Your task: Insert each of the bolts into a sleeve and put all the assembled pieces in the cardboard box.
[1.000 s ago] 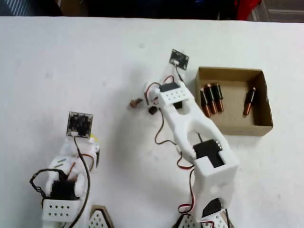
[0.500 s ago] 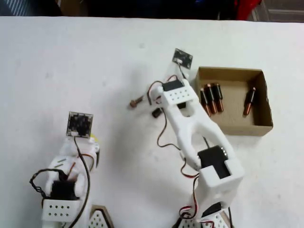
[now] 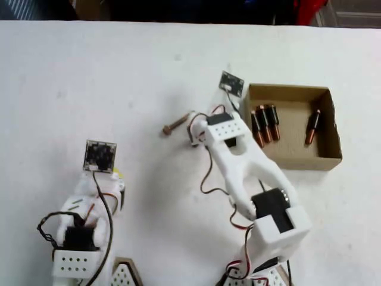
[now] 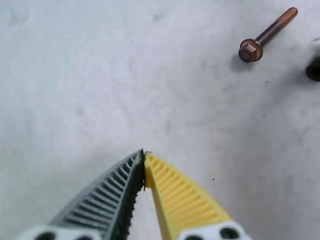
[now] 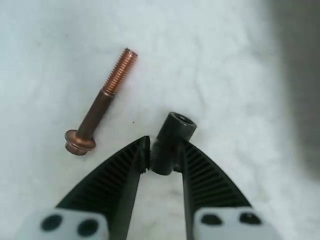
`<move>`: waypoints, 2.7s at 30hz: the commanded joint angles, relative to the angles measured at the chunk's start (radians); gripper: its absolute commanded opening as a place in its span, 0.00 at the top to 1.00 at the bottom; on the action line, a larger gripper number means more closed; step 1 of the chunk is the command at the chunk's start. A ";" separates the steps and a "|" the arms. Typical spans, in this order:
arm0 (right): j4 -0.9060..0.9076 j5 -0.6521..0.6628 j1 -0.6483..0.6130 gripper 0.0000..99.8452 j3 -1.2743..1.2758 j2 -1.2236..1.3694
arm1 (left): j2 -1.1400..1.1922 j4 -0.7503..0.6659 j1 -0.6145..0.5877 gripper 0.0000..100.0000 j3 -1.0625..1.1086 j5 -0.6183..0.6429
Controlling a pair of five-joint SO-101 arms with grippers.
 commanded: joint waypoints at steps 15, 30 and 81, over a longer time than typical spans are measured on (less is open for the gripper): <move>-0.019 0.006 -0.022 0.94 0.035 -0.008 | -0.005 0.008 -0.008 0.98 -0.002 -0.006; 0.068 0.506 -0.015 0.98 0.034 -0.059 | -0.005 0.008 -0.008 0.98 -0.002 -0.006; 0.412 1.201 0.076 0.89 -0.020 -0.099 | -0.007 0.034 -0.010 0.98 -0.002 -0.008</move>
